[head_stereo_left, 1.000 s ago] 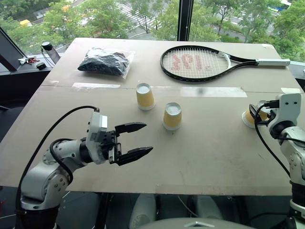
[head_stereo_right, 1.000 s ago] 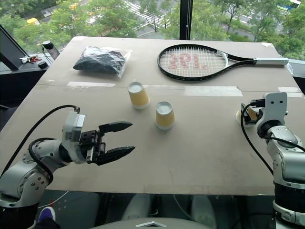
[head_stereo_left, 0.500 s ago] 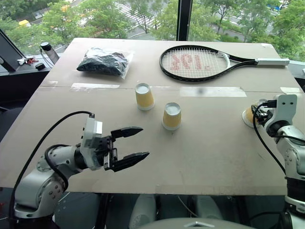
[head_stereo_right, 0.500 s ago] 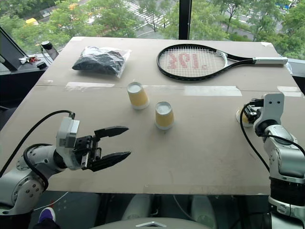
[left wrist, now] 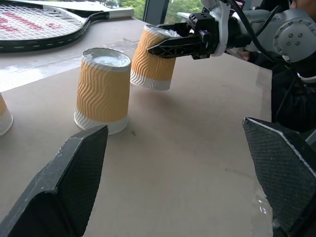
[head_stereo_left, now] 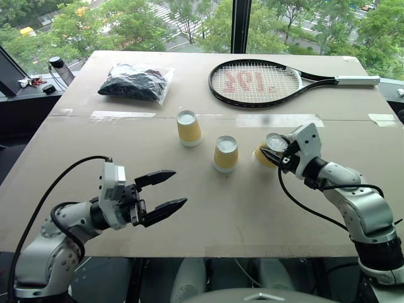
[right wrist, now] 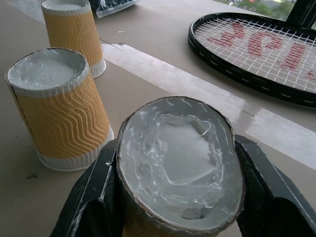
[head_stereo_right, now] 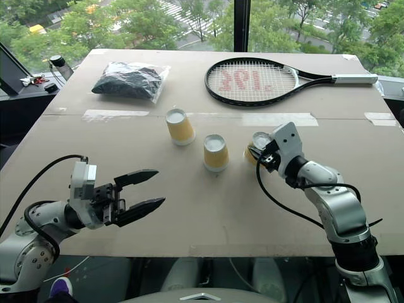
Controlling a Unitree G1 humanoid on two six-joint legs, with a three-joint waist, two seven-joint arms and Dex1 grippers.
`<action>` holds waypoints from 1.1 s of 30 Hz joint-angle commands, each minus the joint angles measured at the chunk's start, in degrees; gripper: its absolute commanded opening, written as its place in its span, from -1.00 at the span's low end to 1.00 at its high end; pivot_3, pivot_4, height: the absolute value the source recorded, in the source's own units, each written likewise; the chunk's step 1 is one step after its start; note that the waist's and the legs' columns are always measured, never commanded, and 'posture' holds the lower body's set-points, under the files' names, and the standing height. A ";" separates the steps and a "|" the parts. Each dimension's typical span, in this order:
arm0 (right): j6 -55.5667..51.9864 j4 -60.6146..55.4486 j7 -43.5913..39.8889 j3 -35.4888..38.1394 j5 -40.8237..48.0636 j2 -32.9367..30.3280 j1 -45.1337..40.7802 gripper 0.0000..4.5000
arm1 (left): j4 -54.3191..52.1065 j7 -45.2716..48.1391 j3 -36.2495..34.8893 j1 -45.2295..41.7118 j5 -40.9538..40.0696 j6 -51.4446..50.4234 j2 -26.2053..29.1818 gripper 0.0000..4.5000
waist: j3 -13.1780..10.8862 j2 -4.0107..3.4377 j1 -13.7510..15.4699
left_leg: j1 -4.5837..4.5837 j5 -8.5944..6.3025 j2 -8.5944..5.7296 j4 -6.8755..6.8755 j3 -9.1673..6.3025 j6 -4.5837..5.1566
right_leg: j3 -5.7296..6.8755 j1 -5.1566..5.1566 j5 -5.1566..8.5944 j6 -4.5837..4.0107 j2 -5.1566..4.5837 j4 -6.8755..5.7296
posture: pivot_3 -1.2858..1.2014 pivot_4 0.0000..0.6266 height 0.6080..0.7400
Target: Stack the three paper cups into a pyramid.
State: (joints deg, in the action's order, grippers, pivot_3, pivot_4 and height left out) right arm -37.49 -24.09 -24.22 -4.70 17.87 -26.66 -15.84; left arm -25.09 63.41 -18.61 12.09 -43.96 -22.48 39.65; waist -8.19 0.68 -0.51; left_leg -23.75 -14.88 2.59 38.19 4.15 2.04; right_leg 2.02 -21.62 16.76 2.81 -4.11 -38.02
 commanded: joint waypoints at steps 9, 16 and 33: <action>1.44 0.00 -0.61 -5.31 -4.51 1.97 -3.29 -0.10 | -1.37 -1.44 -2.68 2.58 0.89 3.09 -0.44 1.00 | 0.00 0.00 -0.17 | 0.02 0.00 0.06 -0.04 0.01 -0.01 | 0.00 -0.02 0.00 0.00 0.04 -0.02 | 0.03 -0.52 1.00; 1.31 -1.16 -1.04 -7.31 -6.41 2.34 -3.52 -0.10 | -0.57 -1.61 -2.74 2.69 1.72 3.73 -0.31 1.00 | 0.00 0.00 -0.16 | 0.02 0.00 0.05 -0.04 0.01 -0.01 | 0.01 -0.02 0.00 -0.01 0.02 -0.01 | 0.03 -0.52 1.00; -1.54 -3.80 -1.01 -7.25 -7.60 2.97 -1.84 0.99 | 3.01 -6.10 3.17 -4.35 7.10 4.29 -1.16 1.00 | 0.00 0.01 -0.15 | 0.02 0.00 0.05 -0.05 -0.01 -0.01 | 0.03 -0.03 0.00 0.00 0.03 -0.02 | 0.03 -0.52 1.00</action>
State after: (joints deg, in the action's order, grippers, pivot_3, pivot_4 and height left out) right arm -39.22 -24.83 -24.81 -12.98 9.69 -23.82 -17.38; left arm -21.86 57.49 -15.15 8.48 -37.14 -18.38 37.96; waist -8.19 0.69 -0.66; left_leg -23.73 -14.88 2.64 38.14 4.15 2.03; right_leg 2.05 -21.65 16.76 2.81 -4.08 -38.04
